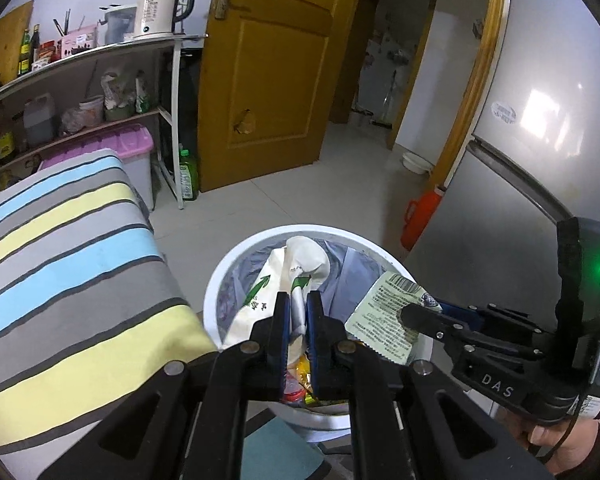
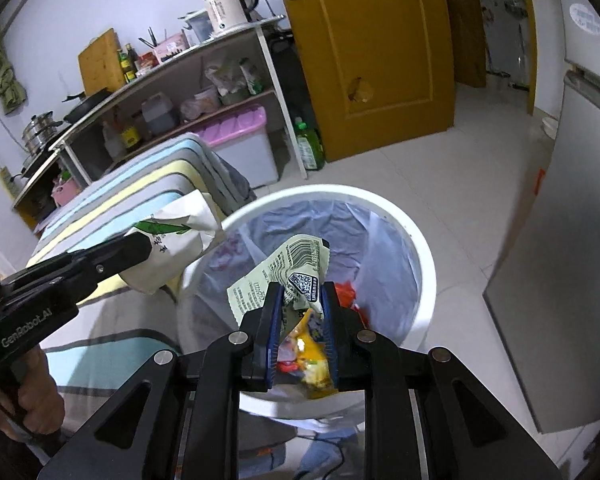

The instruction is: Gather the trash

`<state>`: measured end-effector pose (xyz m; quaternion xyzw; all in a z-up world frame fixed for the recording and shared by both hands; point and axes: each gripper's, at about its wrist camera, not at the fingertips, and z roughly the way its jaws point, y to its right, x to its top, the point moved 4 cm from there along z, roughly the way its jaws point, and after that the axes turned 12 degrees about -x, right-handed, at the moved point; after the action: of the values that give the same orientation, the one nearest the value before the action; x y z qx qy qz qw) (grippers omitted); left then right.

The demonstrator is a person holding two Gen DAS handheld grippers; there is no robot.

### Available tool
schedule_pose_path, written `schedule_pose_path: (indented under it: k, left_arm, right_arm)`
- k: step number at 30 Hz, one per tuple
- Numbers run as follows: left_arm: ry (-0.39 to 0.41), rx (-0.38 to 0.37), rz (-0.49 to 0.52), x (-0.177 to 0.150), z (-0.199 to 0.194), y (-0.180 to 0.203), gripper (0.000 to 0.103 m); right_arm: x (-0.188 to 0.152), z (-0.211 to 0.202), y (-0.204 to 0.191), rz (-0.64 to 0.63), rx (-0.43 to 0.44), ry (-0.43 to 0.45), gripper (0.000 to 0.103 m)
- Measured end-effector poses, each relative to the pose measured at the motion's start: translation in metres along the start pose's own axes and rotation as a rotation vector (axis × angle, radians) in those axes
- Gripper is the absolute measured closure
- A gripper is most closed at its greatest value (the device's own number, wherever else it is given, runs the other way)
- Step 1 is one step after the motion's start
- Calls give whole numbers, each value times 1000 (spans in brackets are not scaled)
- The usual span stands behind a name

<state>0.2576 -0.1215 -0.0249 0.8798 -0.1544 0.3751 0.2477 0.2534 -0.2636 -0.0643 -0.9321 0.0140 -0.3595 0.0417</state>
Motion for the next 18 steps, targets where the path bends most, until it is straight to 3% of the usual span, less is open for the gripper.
schedule_pose_path:
  k: [10,18]
  left_arm:
    - [-49,-10,-24,-4,20,-1,92]
    - [-23,-11,-25,-4,9,-4,91]
  right_arm:
    - [-4,14,6,11,-7,-35,77]
    - [-4,-3,2,10,-5,-1,70]
